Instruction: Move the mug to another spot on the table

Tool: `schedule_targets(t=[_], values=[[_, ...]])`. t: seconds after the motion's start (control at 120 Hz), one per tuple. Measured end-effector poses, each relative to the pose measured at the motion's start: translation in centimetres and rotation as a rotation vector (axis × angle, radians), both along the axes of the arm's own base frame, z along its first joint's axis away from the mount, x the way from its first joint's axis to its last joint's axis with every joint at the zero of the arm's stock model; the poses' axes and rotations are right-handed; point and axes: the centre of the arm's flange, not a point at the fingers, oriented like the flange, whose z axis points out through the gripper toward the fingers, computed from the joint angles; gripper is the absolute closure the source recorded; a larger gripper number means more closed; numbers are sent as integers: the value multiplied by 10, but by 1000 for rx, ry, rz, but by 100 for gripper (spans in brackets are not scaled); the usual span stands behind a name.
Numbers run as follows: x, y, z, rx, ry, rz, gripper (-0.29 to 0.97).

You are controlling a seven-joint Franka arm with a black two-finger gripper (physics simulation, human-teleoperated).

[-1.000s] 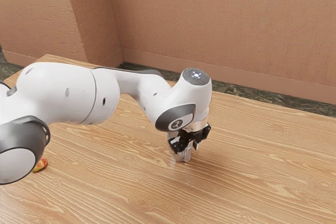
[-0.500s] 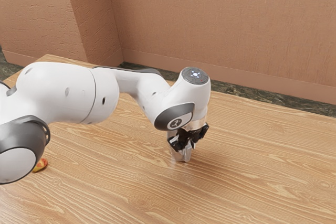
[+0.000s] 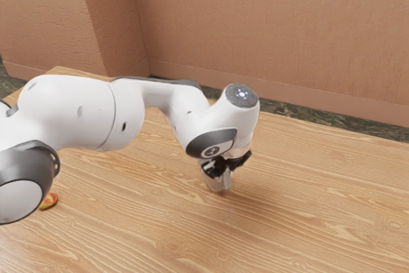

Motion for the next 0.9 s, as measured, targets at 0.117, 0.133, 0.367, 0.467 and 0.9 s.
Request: schedule_targets(t=[0.117, 0.133, 0.367, 0.467, 0.9], values=[[1, 4, 4, 37, -14, -12, 62], [2, 6, 5, 42, -16, -10, 62], [8, 32, 22, 74, -29, 47, 62], [9, 50, 22, 95, -12, 91, 61], [8, 112, 14, 159, 66, 241, 62]])
